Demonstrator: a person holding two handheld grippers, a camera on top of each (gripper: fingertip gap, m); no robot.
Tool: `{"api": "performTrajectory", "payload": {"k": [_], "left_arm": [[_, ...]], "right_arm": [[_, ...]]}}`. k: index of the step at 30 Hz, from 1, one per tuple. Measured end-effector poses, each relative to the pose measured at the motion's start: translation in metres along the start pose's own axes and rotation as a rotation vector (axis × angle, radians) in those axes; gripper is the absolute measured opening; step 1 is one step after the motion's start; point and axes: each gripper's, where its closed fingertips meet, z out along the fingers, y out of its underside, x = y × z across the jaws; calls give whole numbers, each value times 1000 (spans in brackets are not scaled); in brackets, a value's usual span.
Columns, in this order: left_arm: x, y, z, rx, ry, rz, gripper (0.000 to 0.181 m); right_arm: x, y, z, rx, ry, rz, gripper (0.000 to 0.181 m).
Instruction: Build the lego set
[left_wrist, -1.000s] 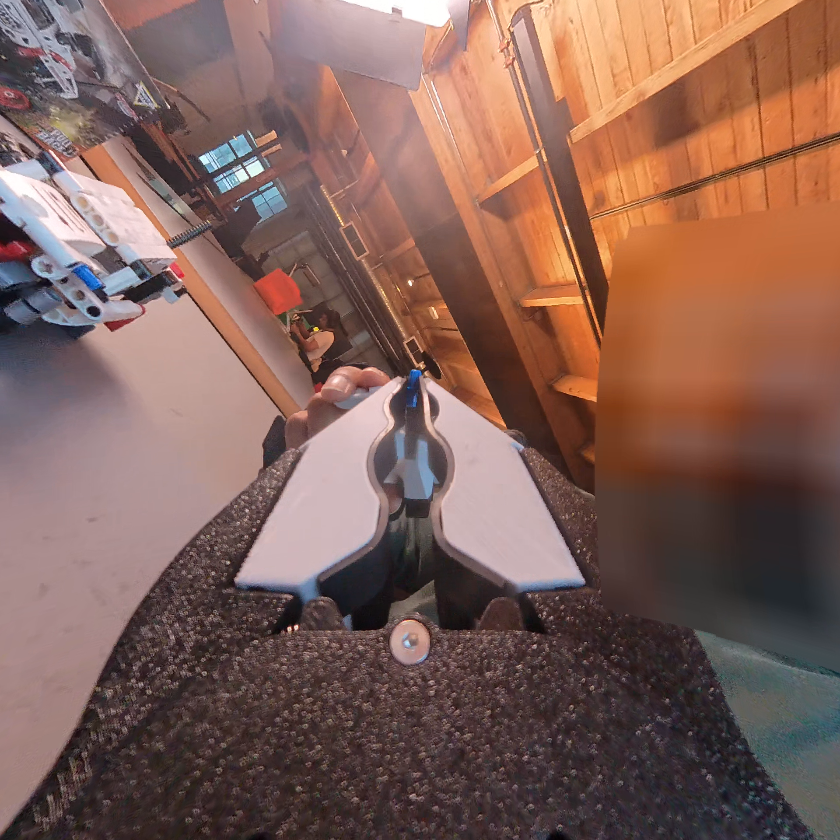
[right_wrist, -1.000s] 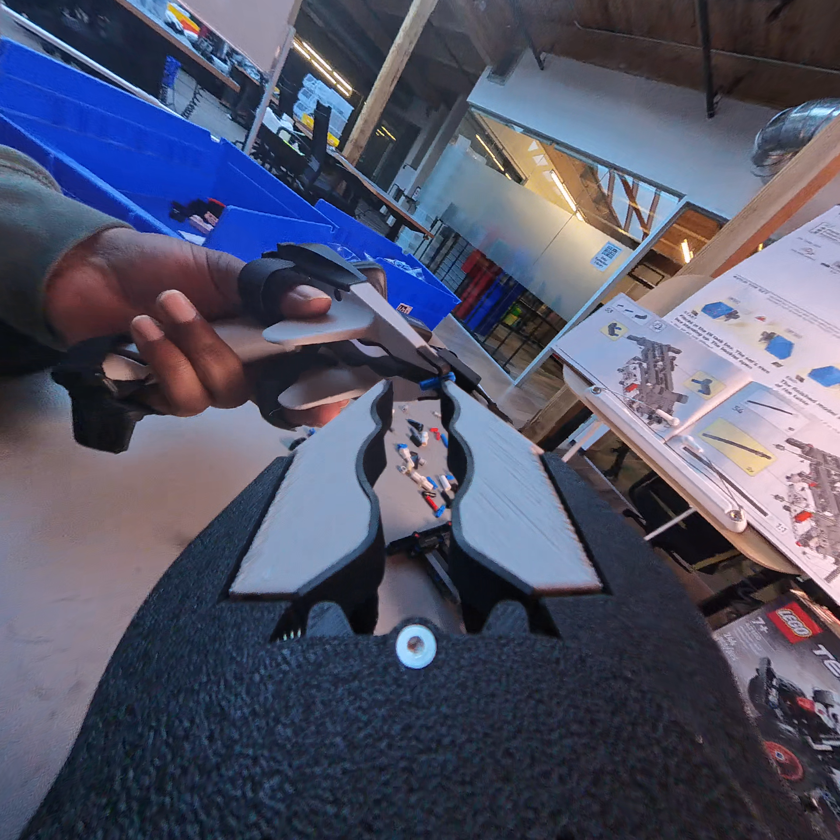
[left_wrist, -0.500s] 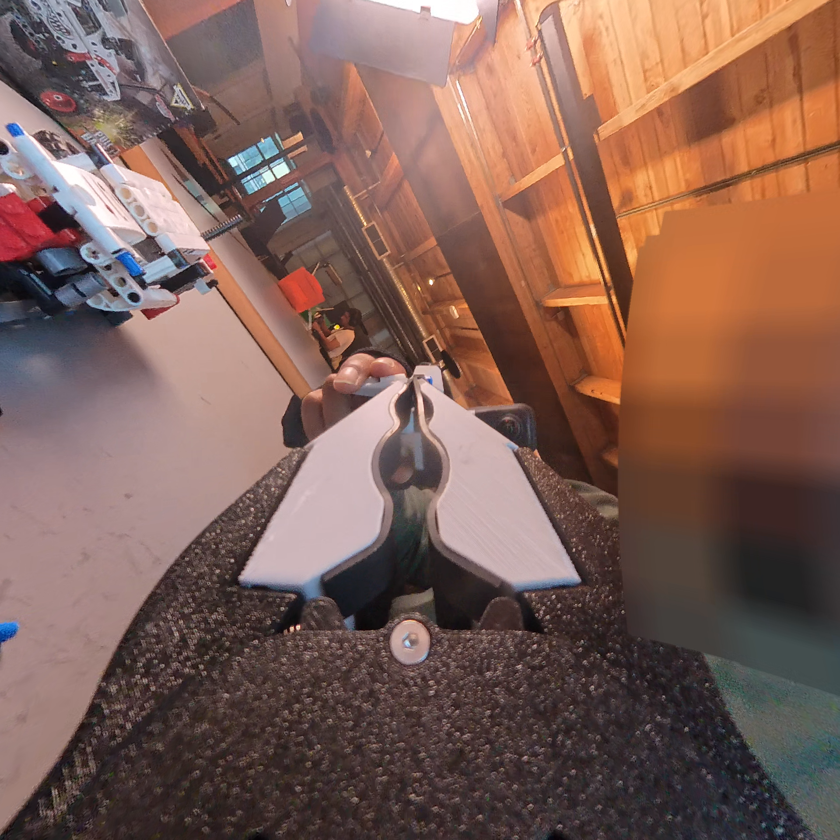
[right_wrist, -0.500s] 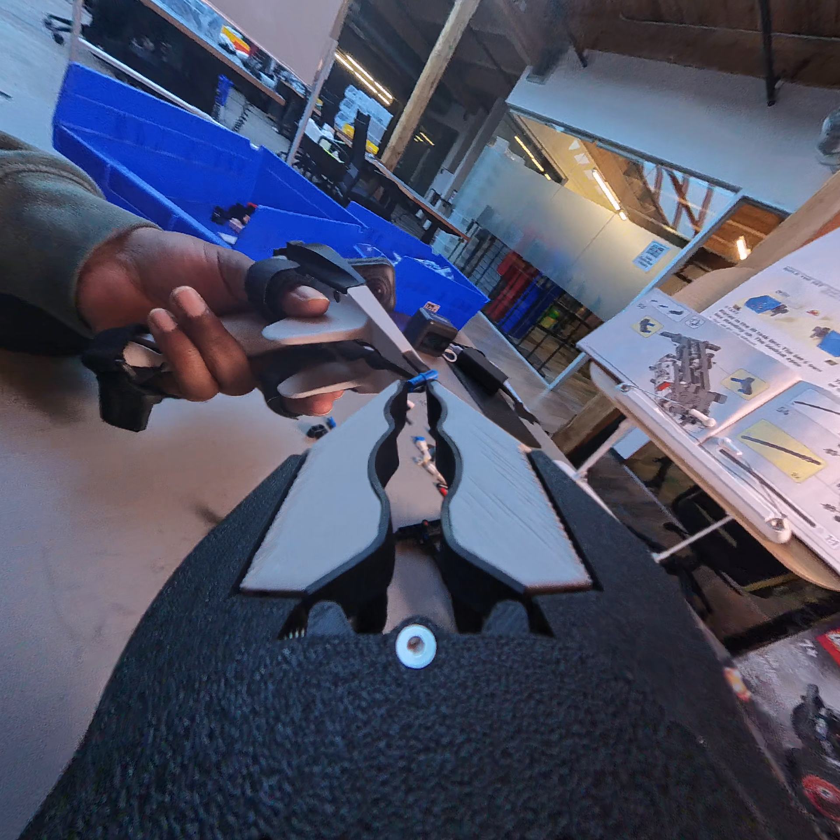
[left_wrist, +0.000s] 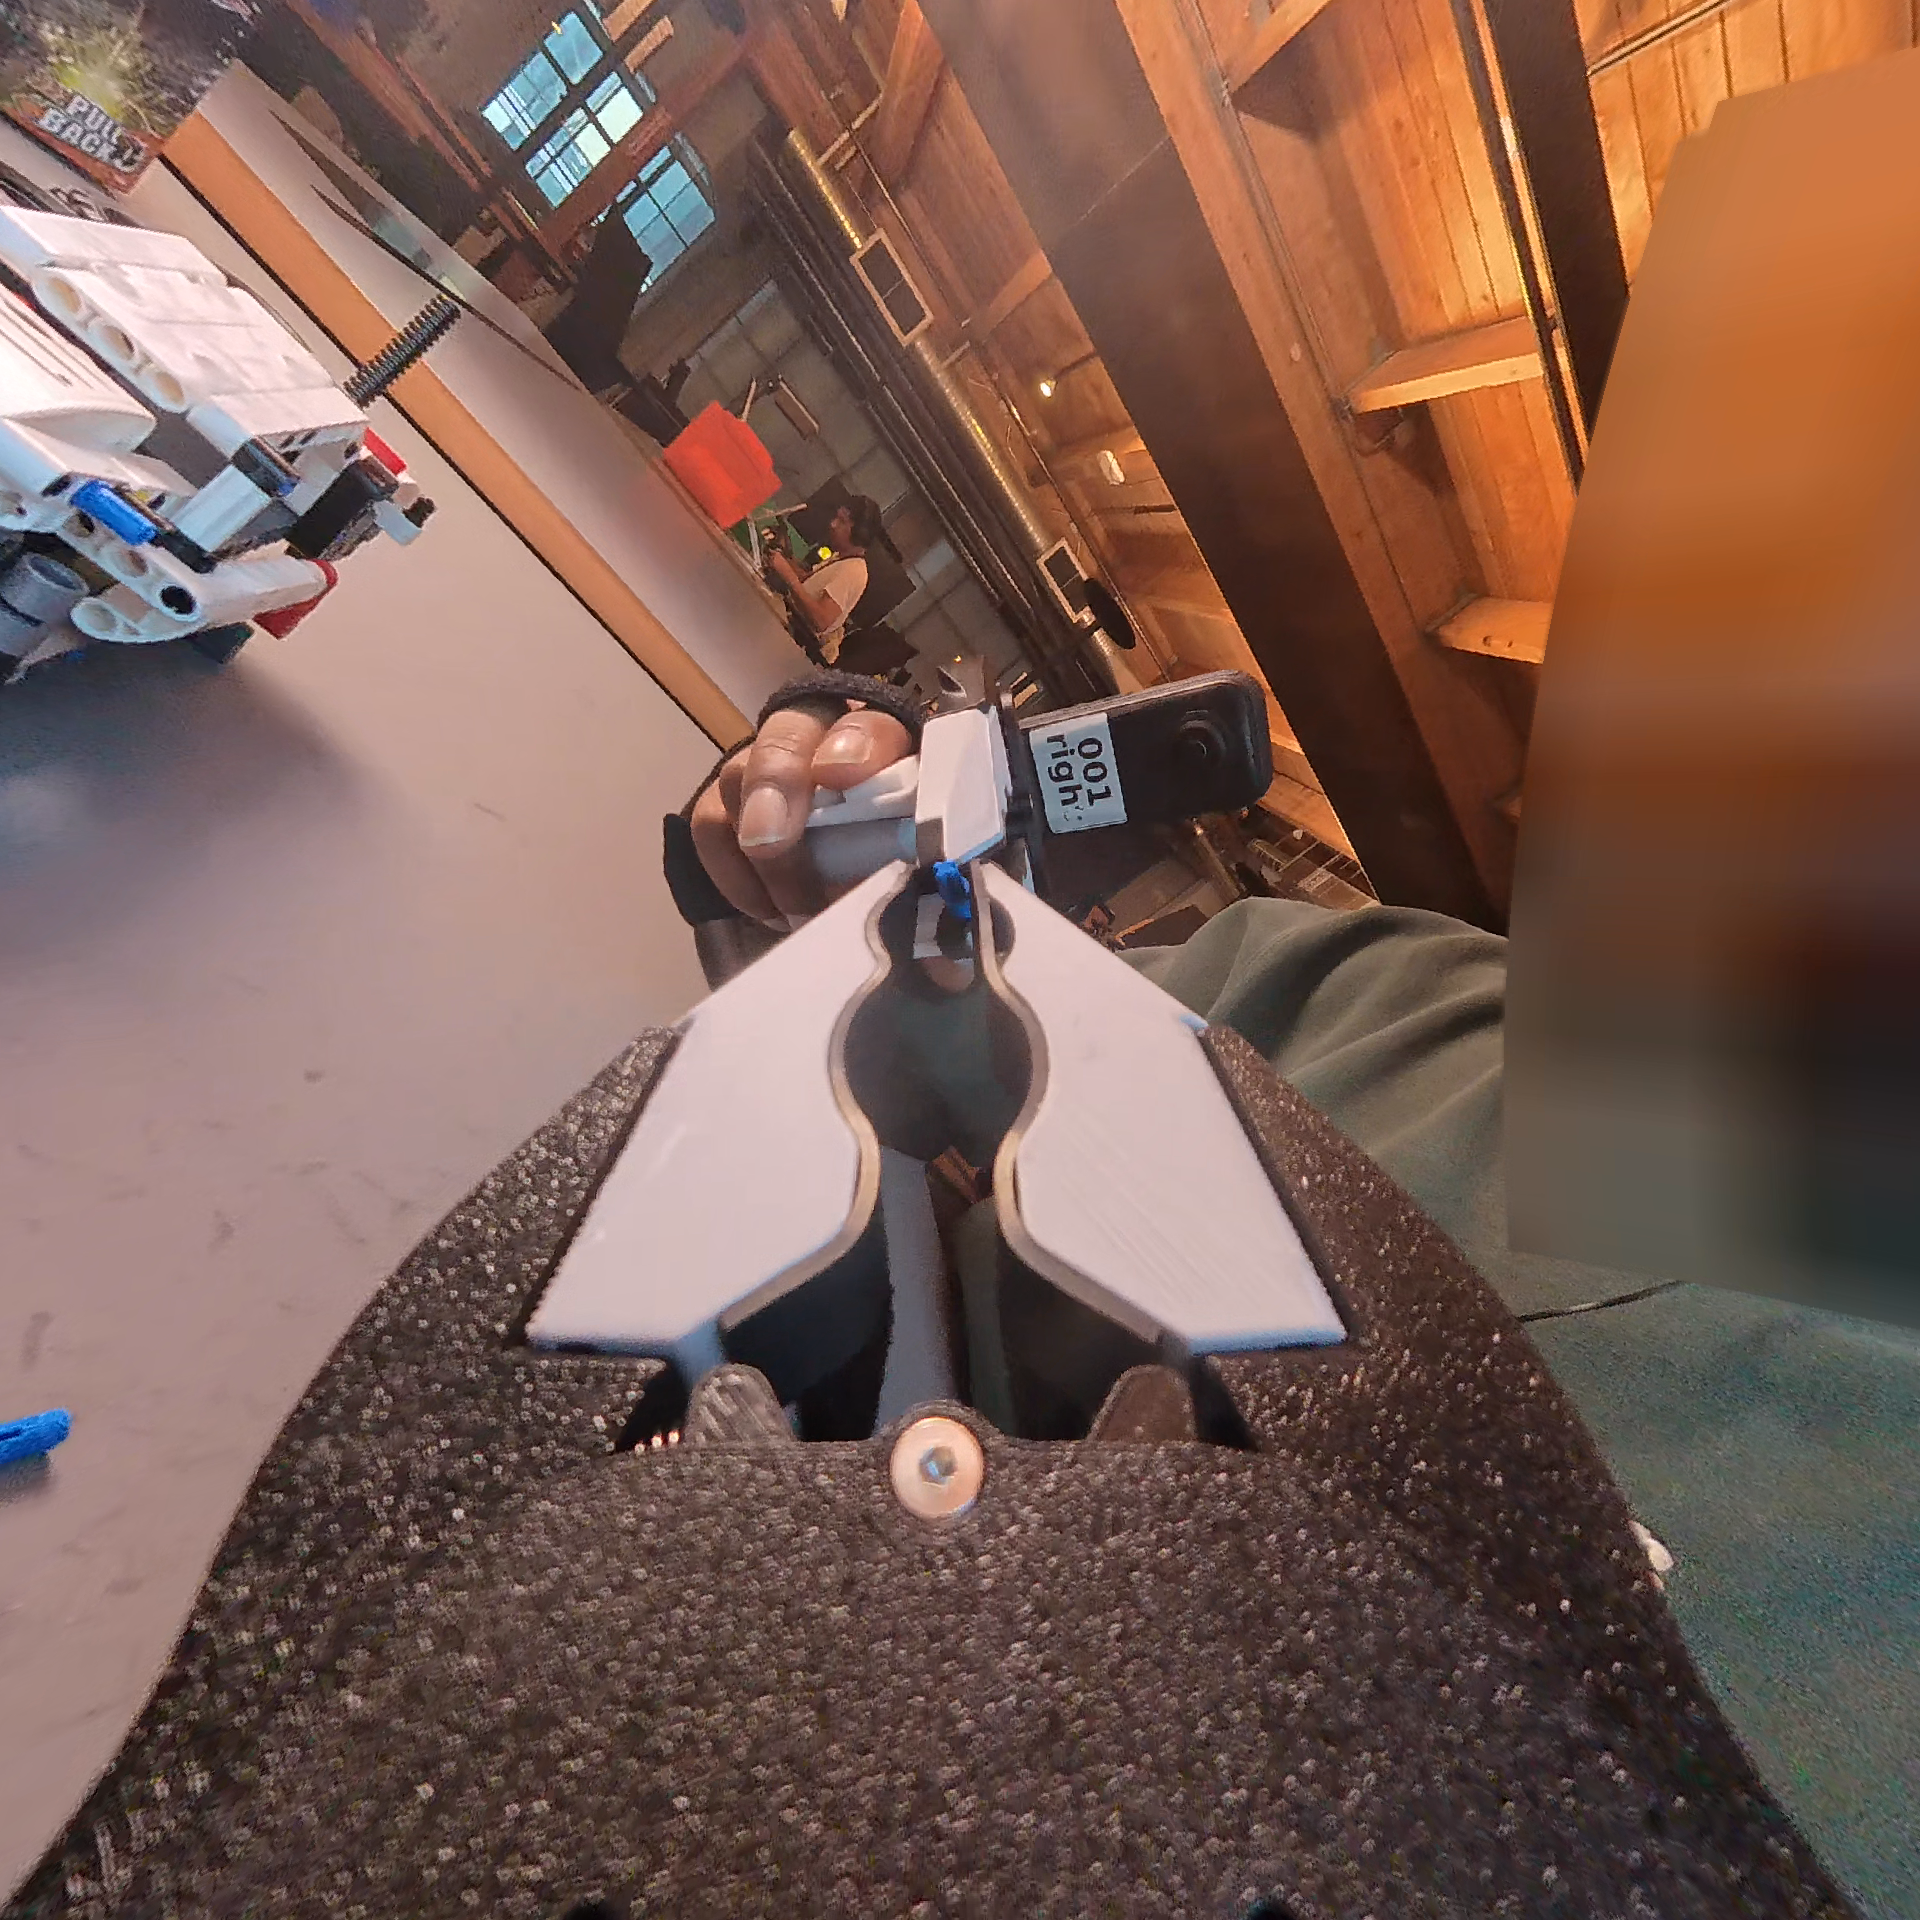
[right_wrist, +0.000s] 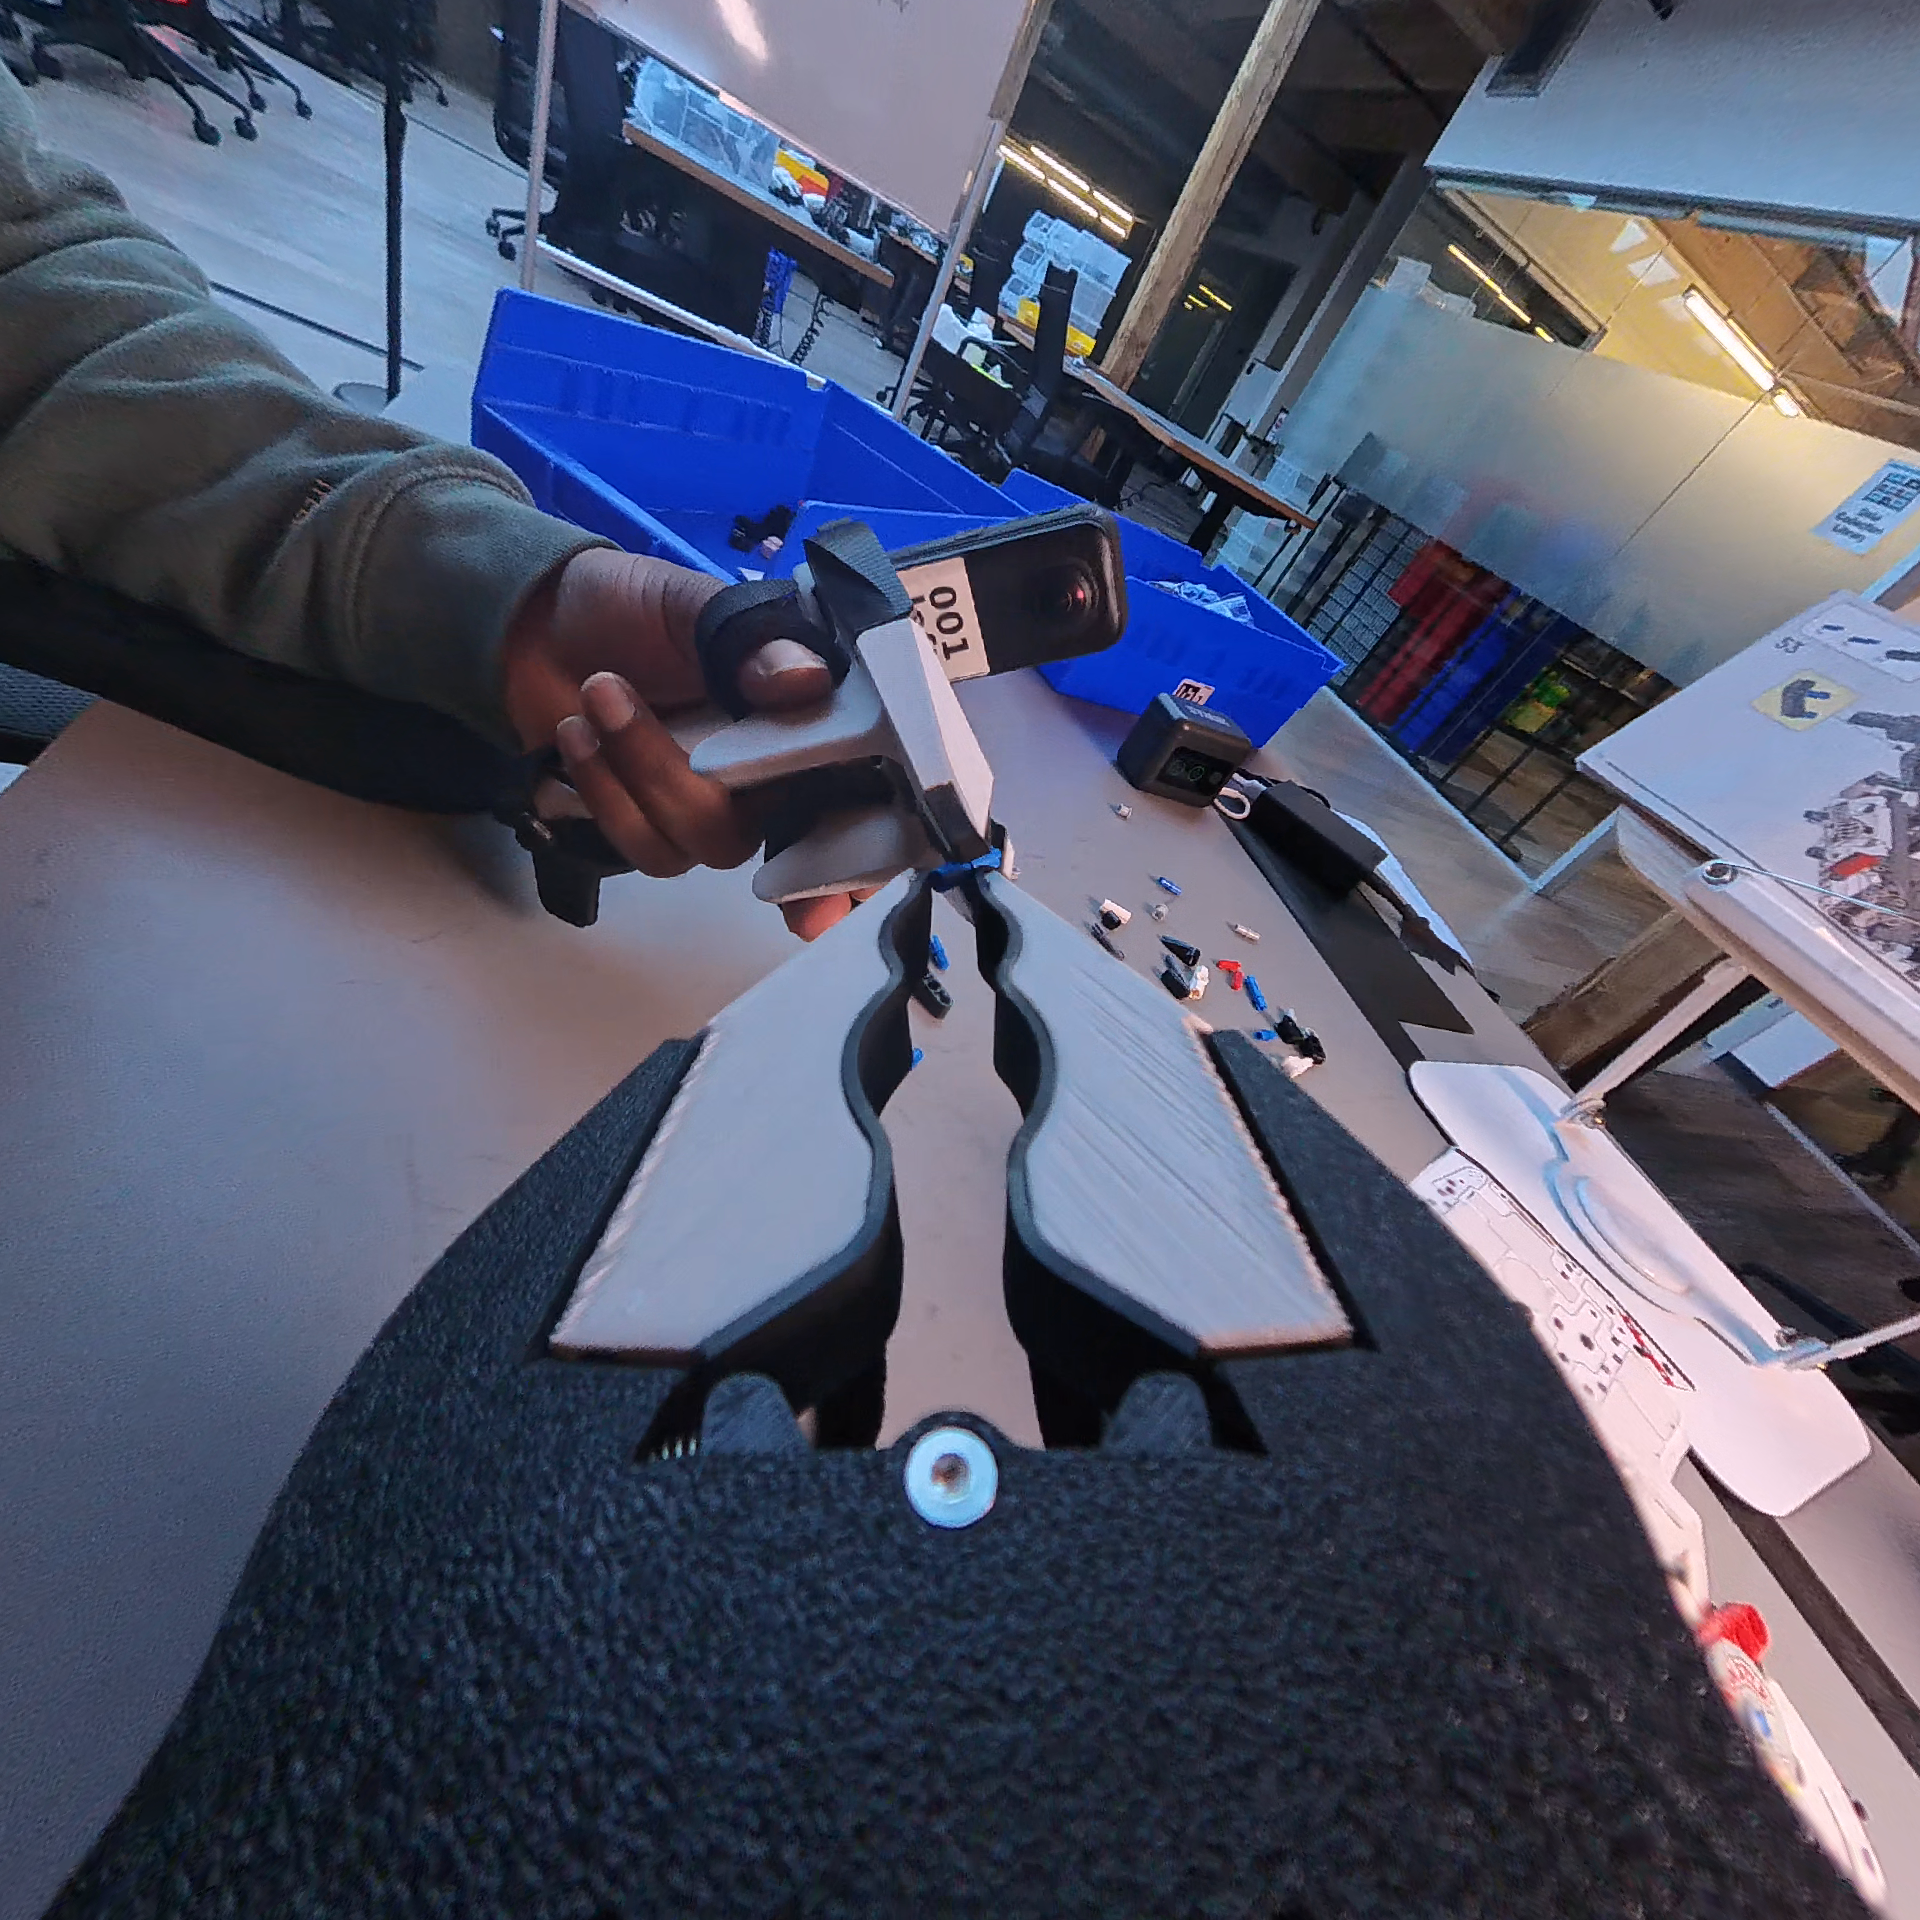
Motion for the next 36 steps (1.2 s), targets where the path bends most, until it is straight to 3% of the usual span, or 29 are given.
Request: {"api": "performTrajectory", "payload": {"k": [9, 29, 36], "left_arm": [[4, -10, -3, 131, 119, -170, 5], [4, -9, -2, 149, 135, -201, 5], [-4, 0, -4, 17, -55, 47, 11]], "right_arm": [[11, -2, -1, 15, 79, -22, 3], [9, -8, -2, 56, 76, -7, 4], [6, -2, -4, 54, -43, 203, 4]]}}
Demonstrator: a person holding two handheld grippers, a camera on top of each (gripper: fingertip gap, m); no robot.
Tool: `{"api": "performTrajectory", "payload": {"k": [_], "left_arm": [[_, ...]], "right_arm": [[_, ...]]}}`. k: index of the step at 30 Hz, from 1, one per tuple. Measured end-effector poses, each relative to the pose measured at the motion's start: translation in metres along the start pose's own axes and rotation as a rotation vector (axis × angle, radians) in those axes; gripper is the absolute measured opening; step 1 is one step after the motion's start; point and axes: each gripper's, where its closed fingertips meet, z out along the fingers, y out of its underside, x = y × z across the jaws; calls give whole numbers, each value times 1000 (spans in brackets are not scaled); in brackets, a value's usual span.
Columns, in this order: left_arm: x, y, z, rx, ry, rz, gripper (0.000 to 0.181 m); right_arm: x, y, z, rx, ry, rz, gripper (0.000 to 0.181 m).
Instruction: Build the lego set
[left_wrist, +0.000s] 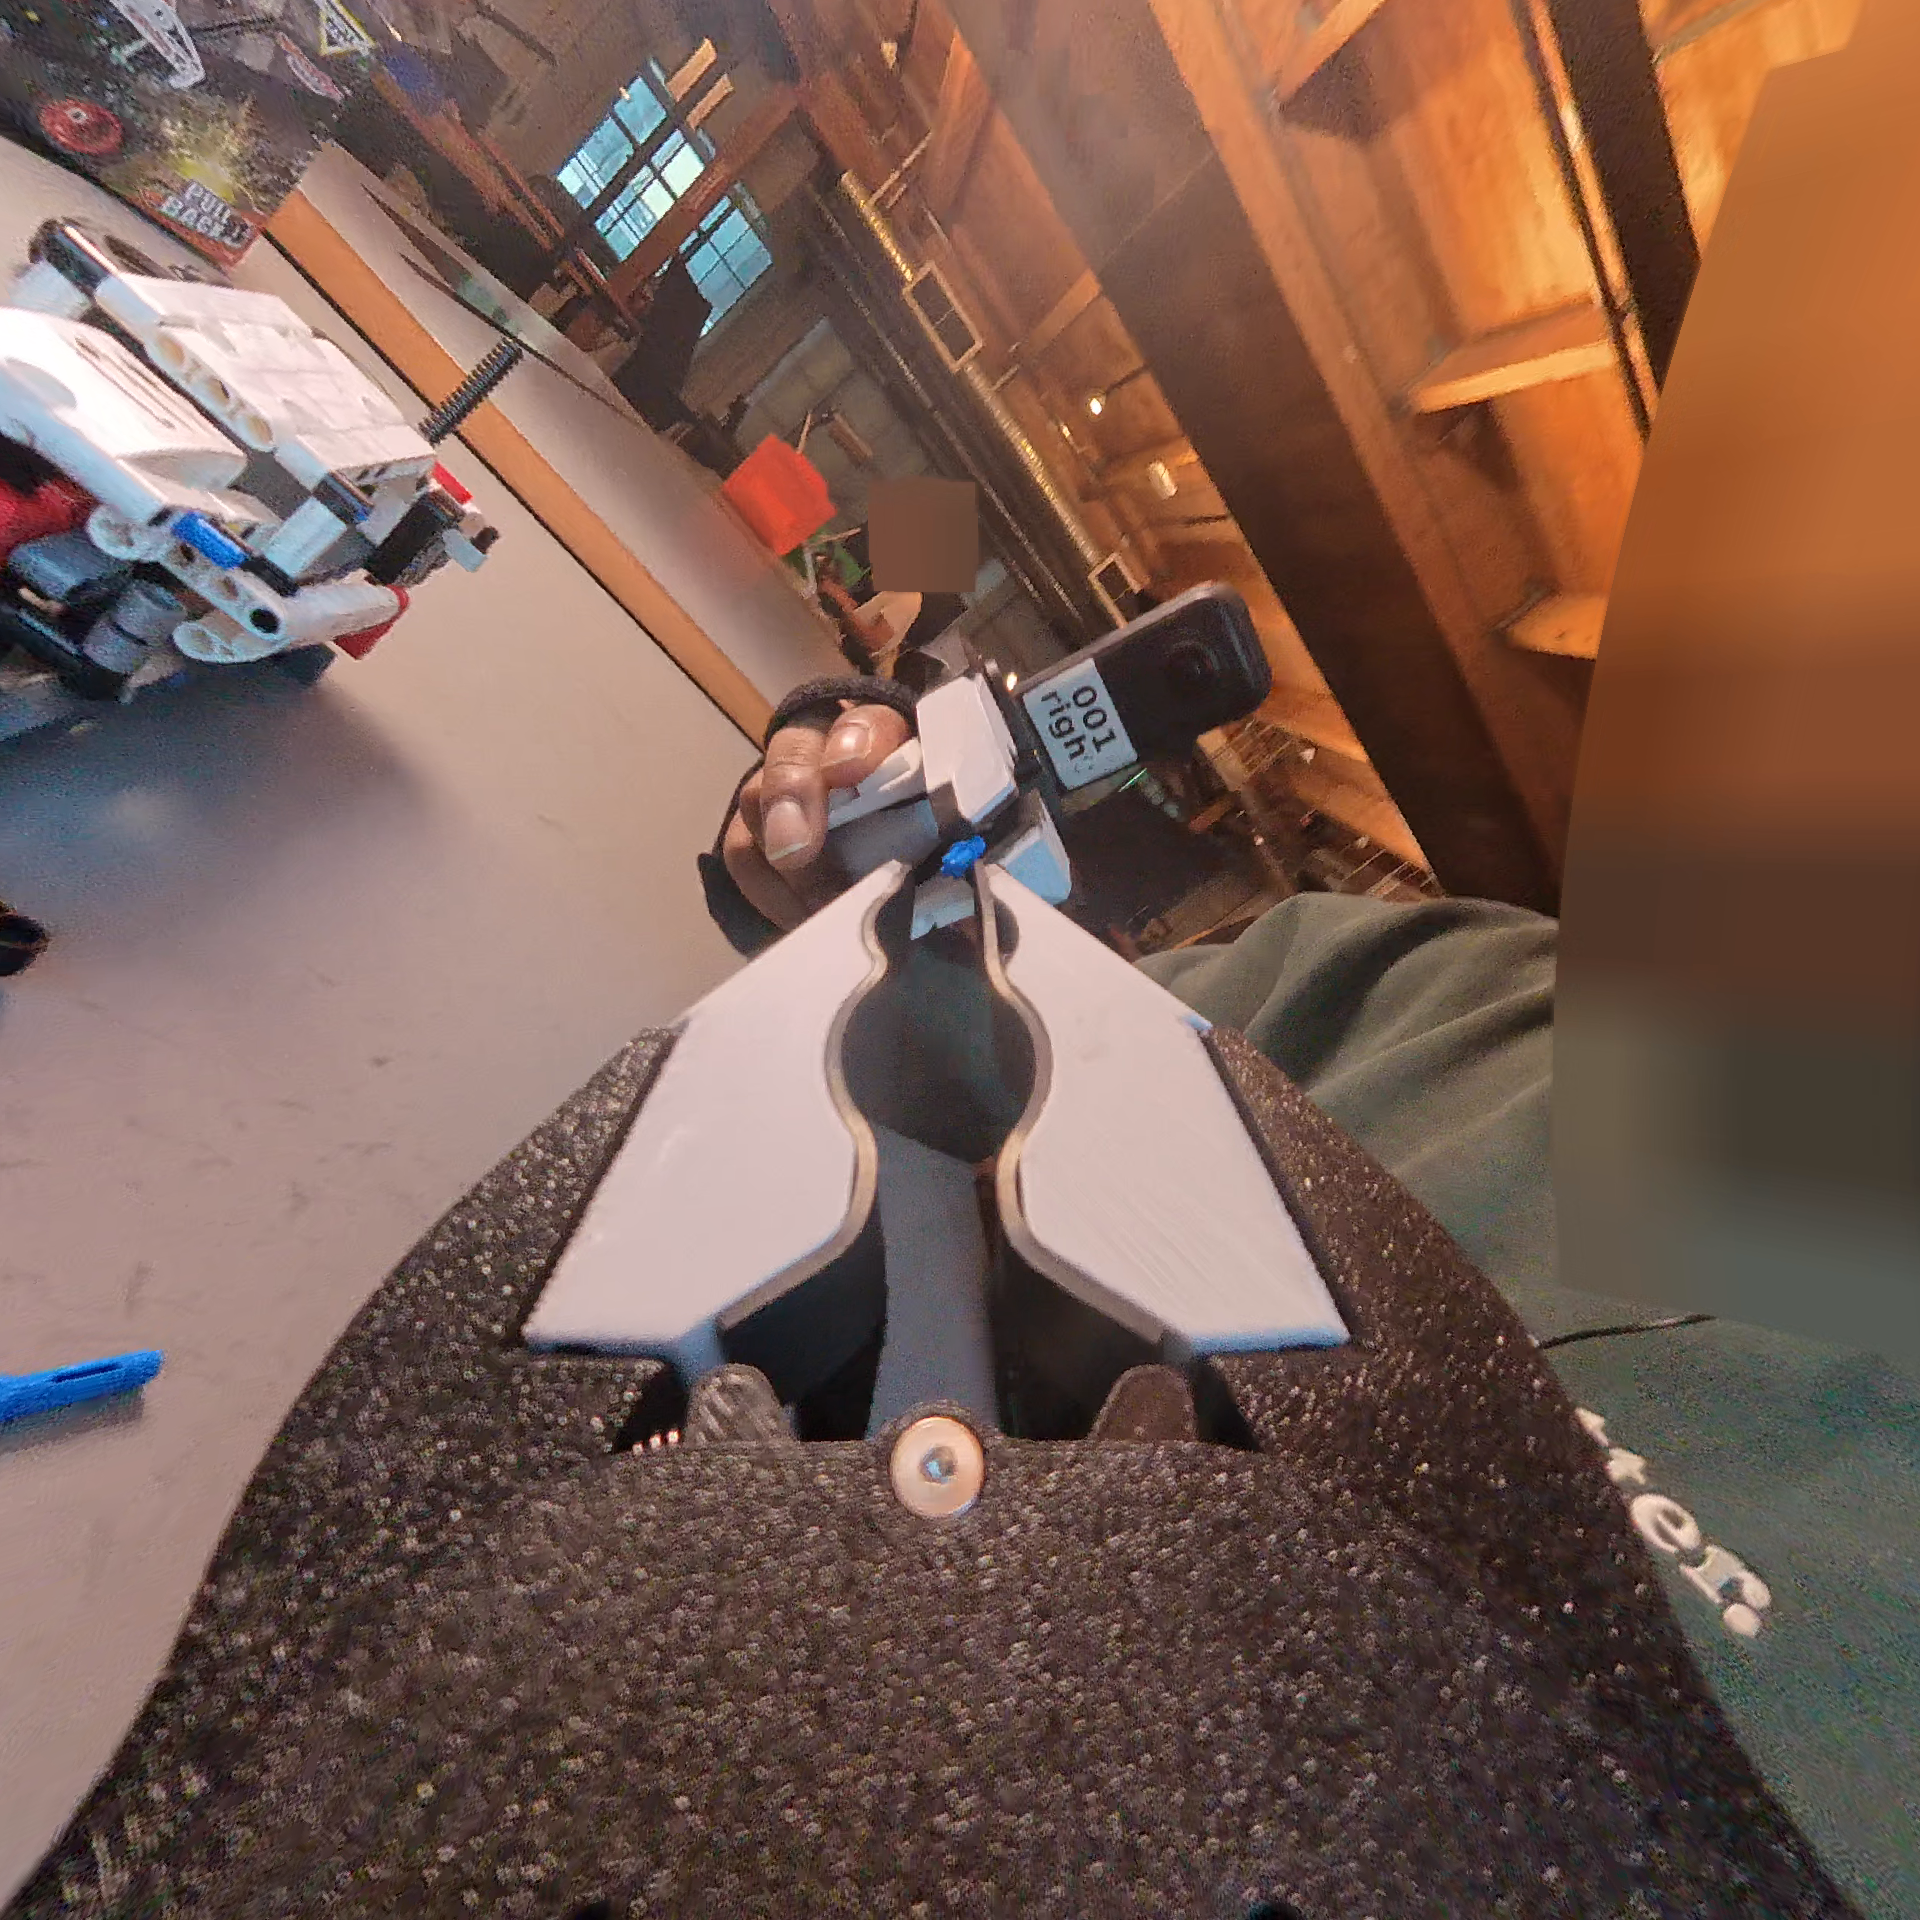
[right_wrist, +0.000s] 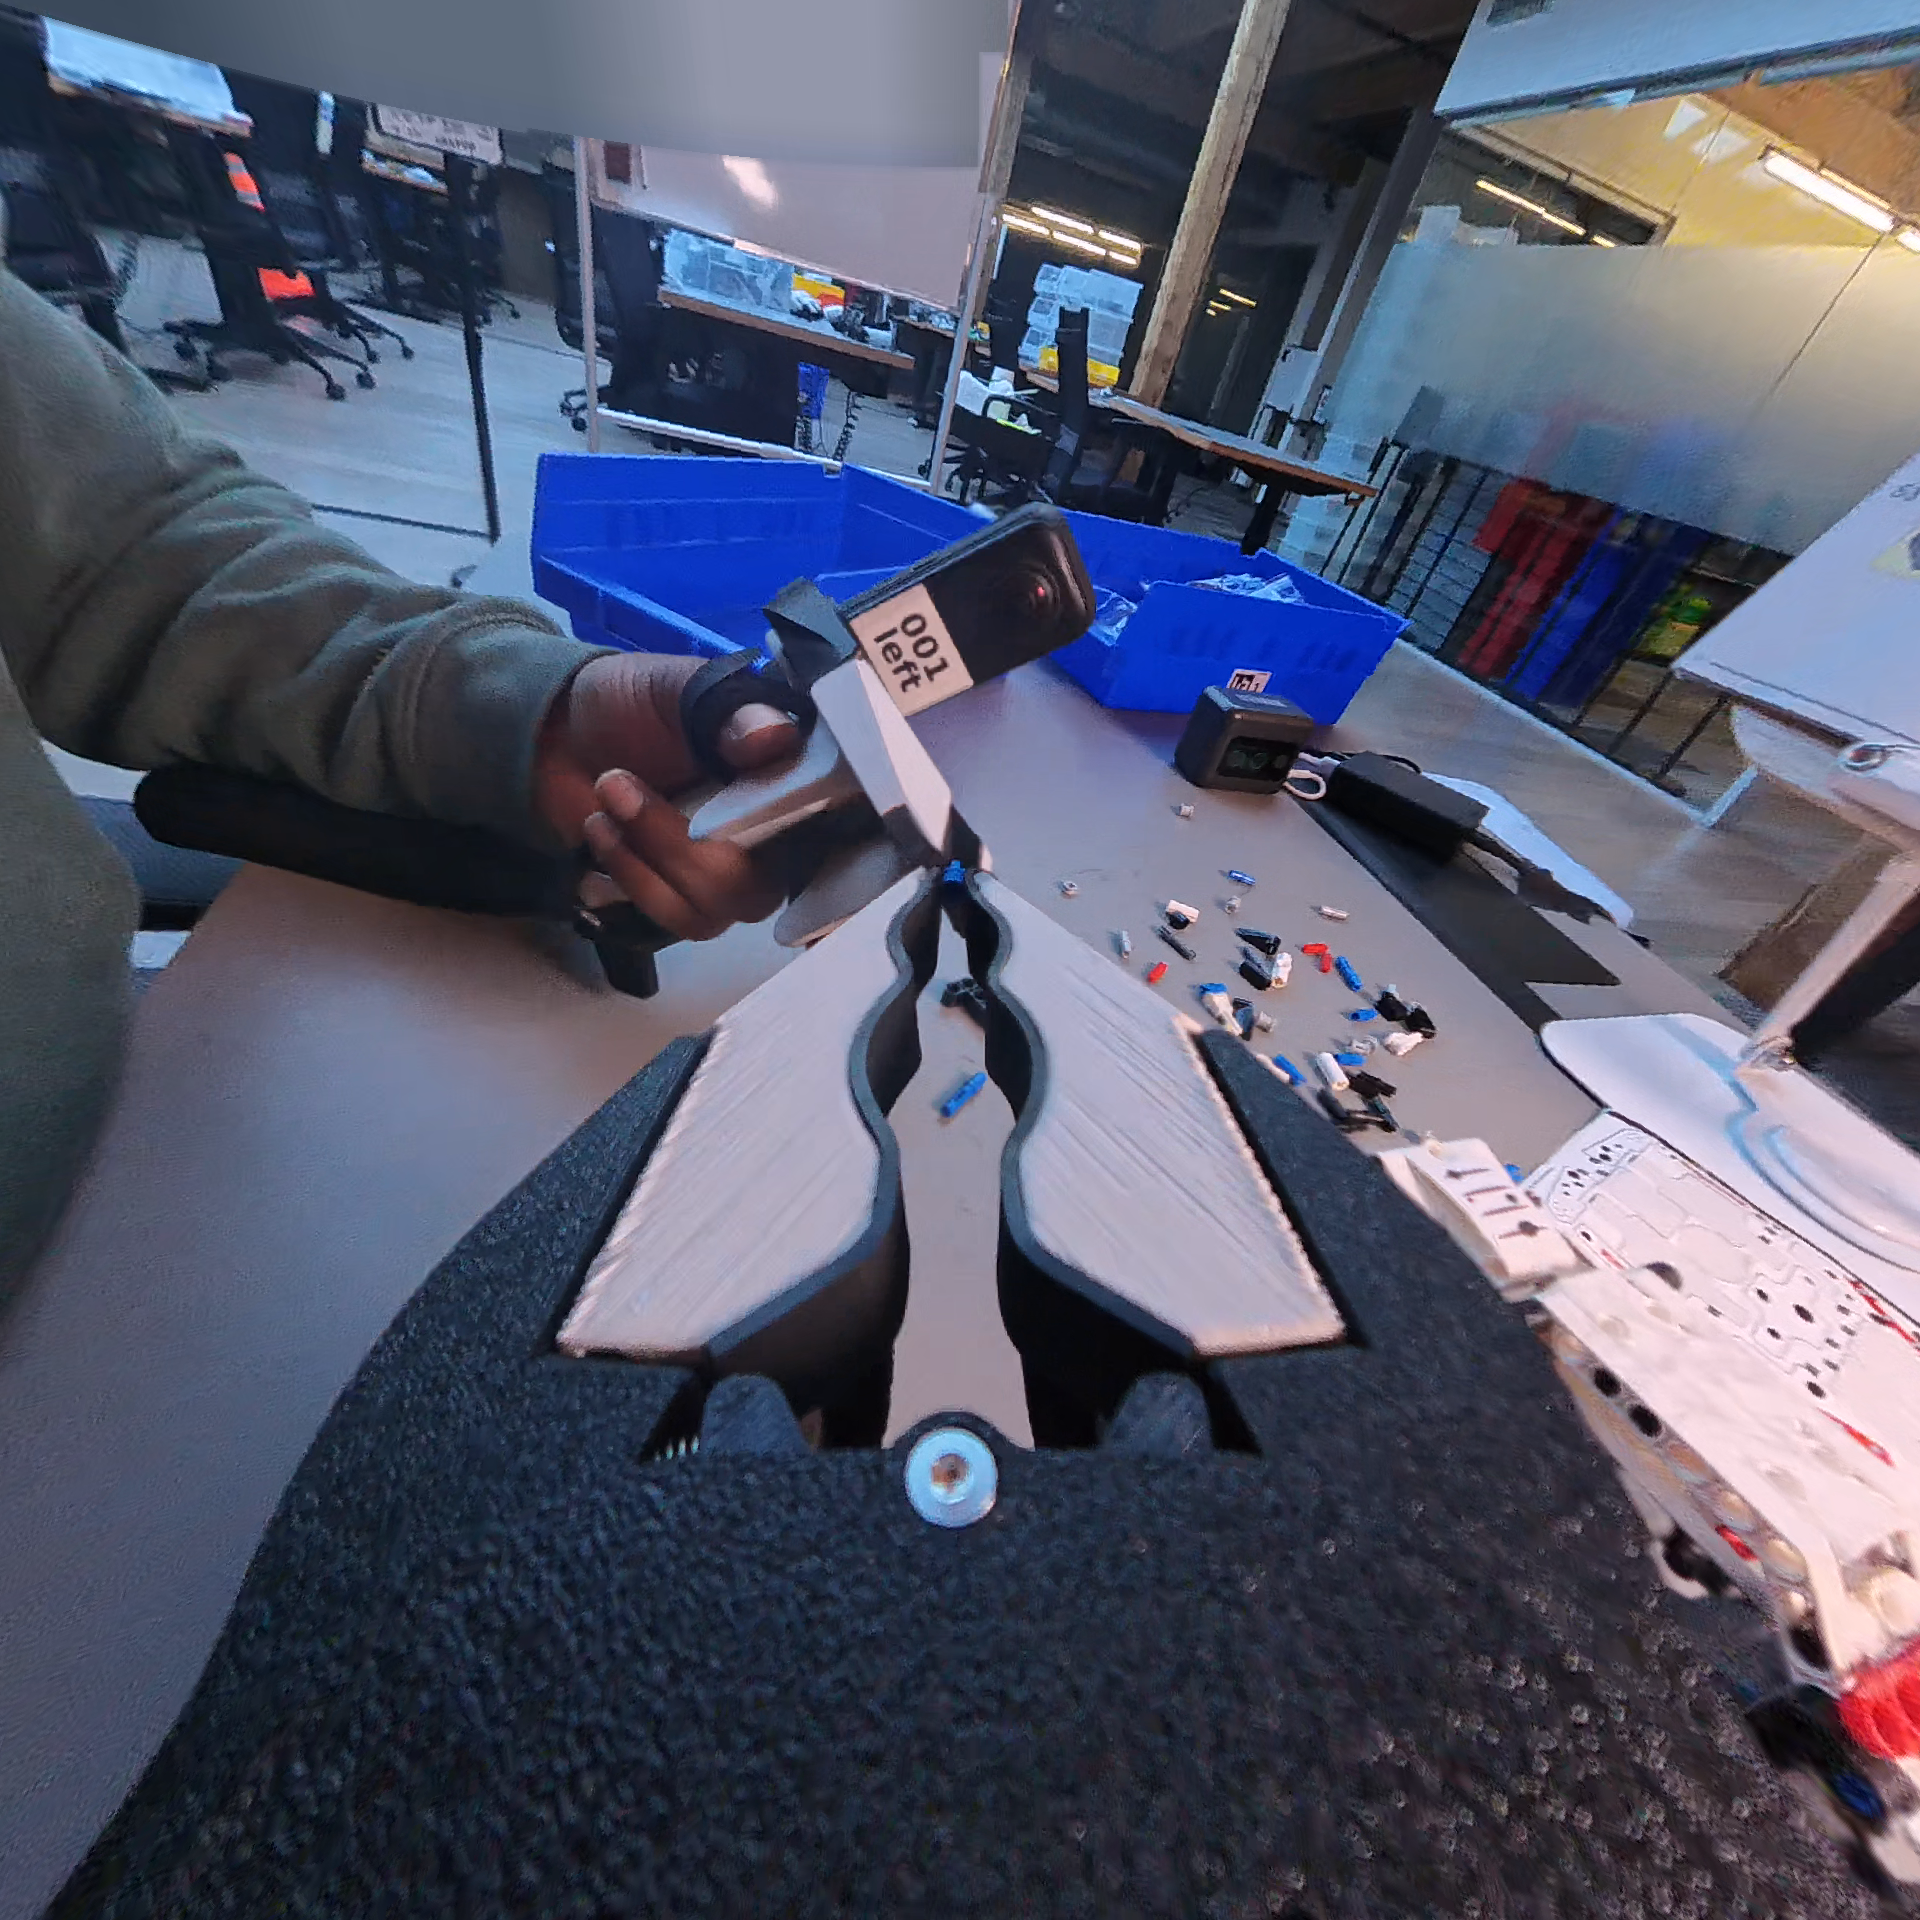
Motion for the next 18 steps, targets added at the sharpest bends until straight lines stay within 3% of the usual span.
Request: {"api": "performTrajectory", "payload": {"k": [4, 11, 18], "left_arm": [[4, 3, -3, -54, -38, 134, 12], [5, 14, 0, -181, -221, 575, 10], [9, 21, 0, -222, -220, 642, 5]], "right_arm": [[-2, -4, -3, 37, -59, 91, 4], [-12, -5, -3, 52, -141, 161, 4], [-19, -3, -3, 32, -185, 162, 4]]}}
